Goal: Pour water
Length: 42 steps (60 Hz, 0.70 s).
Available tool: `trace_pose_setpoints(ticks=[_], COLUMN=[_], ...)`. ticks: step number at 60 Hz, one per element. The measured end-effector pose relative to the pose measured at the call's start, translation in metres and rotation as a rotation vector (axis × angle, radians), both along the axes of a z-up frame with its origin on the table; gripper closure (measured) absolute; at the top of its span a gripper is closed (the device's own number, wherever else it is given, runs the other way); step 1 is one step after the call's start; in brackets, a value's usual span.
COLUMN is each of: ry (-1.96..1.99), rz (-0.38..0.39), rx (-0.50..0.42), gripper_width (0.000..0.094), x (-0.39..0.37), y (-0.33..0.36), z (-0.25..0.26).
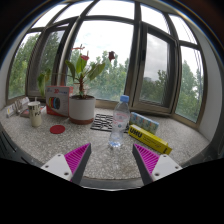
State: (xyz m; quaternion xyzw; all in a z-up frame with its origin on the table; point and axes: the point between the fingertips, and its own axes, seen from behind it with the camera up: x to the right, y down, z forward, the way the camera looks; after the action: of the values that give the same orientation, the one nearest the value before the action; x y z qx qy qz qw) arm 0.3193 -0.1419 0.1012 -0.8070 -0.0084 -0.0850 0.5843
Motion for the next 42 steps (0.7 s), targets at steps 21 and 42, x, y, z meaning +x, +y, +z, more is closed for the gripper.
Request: trace_pose_setpoints(ticks=[21,42], ry=[0.004,0.039], rz=[0.035,-0.001], rx=[0.060,0.124], gripper_width=[0.0204,0.0641], x=[0.042,0.048], y=[0.180,0.207], z=[-0.013,-0.014])
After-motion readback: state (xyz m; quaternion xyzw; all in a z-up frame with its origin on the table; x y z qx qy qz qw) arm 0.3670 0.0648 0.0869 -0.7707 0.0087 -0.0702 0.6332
